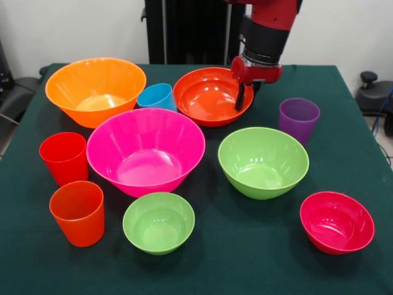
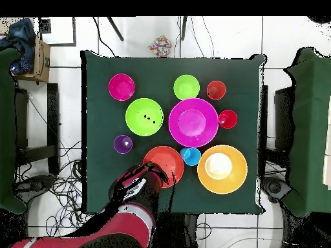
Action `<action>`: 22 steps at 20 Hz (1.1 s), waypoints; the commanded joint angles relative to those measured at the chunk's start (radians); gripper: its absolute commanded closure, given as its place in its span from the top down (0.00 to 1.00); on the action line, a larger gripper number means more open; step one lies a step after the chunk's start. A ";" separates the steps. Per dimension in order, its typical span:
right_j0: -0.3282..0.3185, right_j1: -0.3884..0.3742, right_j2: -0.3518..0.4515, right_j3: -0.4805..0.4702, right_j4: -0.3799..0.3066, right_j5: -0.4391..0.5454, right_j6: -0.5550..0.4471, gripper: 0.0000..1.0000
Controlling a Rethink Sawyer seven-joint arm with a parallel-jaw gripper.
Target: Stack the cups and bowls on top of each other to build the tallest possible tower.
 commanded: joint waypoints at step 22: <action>-0.178 -0.277 0.306 0.180 0.014 0.189 0.039 0.00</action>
